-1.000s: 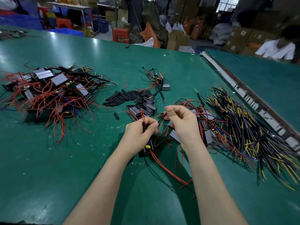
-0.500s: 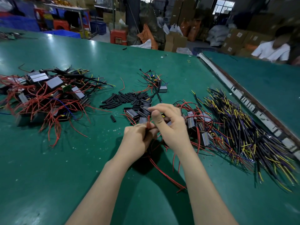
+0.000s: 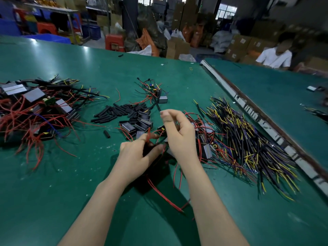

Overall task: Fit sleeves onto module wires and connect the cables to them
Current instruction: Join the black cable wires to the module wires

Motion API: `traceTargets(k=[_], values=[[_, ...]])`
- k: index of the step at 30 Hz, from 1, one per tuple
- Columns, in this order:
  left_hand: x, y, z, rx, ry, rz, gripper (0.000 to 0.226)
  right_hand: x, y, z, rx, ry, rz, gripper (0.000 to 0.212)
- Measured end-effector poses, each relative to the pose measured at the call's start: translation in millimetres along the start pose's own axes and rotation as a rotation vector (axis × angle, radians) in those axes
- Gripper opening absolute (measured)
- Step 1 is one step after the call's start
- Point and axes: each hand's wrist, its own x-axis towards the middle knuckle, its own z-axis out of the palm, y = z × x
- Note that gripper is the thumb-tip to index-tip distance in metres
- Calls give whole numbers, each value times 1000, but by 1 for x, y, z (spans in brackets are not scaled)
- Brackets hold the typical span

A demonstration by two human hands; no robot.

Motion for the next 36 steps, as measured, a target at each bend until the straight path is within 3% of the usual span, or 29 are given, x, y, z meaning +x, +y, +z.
traceTargets(k=[4,7,12,14,20,22,26,30,36], values=[[-2,6,3,9,87,46,23,24,2,-41,-52,218,28,9],[-2,9,3,-83,157,41,20,45,15,-81,-233,232,156,12],[-4,13,3,-75,162,47,30,77,50,-135,-987,-101,607,17],[-4,12,3,-81,162,45,32,77,60,-140,-1170,-237,734,16],[-3,10,5,-84,152,60,24,77,65,-131,-1404,-309,636,20],[-3,10,5,-83,159,78,26,84,60,-134,-1359,-329,669,14],[-3,8,3,-92,188,107,31,99,41,-154,-1079,-264,683,27],[-3,8,3,-107,201,101,32,95,10,-168,-423,-138,751,17],[-3,8,1,-132,223,80,32,62,-14,-111,386,-70,577,11]])
